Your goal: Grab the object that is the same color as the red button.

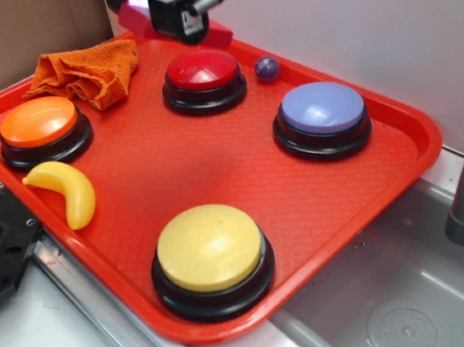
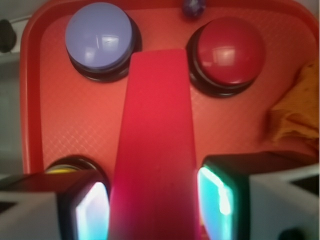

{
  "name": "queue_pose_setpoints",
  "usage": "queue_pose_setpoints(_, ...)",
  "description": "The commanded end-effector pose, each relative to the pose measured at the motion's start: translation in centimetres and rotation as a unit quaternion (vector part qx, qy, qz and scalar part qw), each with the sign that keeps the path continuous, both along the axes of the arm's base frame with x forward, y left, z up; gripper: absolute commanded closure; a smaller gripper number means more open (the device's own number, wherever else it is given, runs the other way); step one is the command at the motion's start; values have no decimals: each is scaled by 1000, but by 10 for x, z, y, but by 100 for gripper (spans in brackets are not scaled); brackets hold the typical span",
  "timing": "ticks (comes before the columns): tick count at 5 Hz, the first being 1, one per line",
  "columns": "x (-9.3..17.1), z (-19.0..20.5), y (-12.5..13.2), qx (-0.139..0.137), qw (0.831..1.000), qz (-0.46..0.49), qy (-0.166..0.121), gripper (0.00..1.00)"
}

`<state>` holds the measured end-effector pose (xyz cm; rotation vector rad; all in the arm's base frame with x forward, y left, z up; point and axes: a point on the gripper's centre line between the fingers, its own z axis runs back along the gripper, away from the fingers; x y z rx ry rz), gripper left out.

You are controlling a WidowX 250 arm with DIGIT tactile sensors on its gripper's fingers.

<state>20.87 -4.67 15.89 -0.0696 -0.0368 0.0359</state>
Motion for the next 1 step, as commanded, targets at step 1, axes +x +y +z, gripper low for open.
queue_pose_setpoints(1,17,20,21,-35,999,21,-18,100)
